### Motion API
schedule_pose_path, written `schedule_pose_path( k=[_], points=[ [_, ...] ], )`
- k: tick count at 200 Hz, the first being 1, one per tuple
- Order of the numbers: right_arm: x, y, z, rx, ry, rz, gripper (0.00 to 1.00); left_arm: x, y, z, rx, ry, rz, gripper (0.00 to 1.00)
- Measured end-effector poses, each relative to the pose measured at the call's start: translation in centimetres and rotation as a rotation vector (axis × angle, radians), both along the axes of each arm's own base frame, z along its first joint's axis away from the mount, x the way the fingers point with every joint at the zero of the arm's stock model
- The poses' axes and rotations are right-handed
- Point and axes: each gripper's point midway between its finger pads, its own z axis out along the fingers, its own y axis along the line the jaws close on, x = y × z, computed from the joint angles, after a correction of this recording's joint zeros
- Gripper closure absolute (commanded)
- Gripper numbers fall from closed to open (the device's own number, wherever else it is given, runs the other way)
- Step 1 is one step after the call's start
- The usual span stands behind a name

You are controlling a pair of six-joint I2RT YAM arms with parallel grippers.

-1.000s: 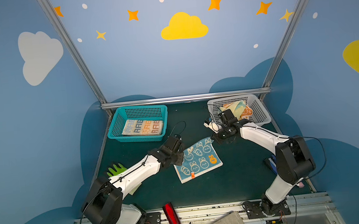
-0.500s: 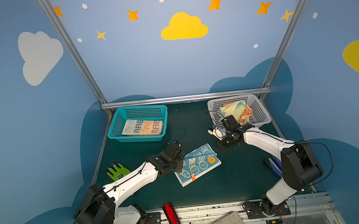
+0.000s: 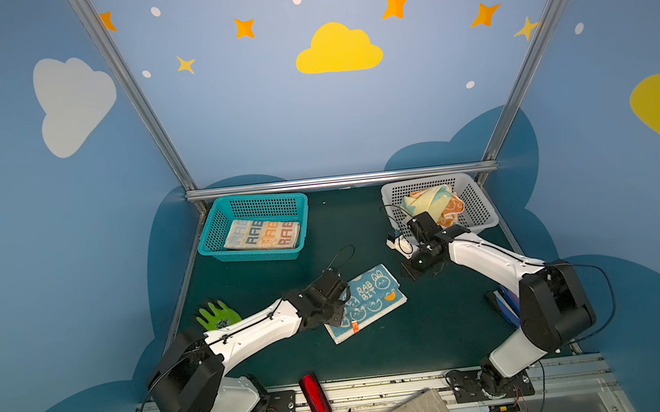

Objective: Fold and stack the towels

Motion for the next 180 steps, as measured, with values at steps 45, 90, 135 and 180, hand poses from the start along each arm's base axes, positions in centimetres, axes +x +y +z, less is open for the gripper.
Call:
schedule_pose_path(
  k=[45,90,135,180],
  points=[
    [0.0,1.0,-0.1,0.089,0.131,-0.151,0.7,-0.5,0.4,-1.1,0.032,0.018,0.002,0.96],
    [-1.2,1.2,-2.3,0.096,0.257,-0.227,0.69,-0.6,0.5,-1.4,0.036,0.02,0.003,0.96],
    [-2.0,0.9,-4.3,0.077,0.33,-0.274,0.68,-0.6,0.4,-1.8,0.041,0.025,0.004,0.96],
    [-1.5,1.1,-5.5,0.078,0.345,-0.3,0.67,-0.7,0.3,-2.1,0.045,0.029,0.001,0.96]
  ],
)
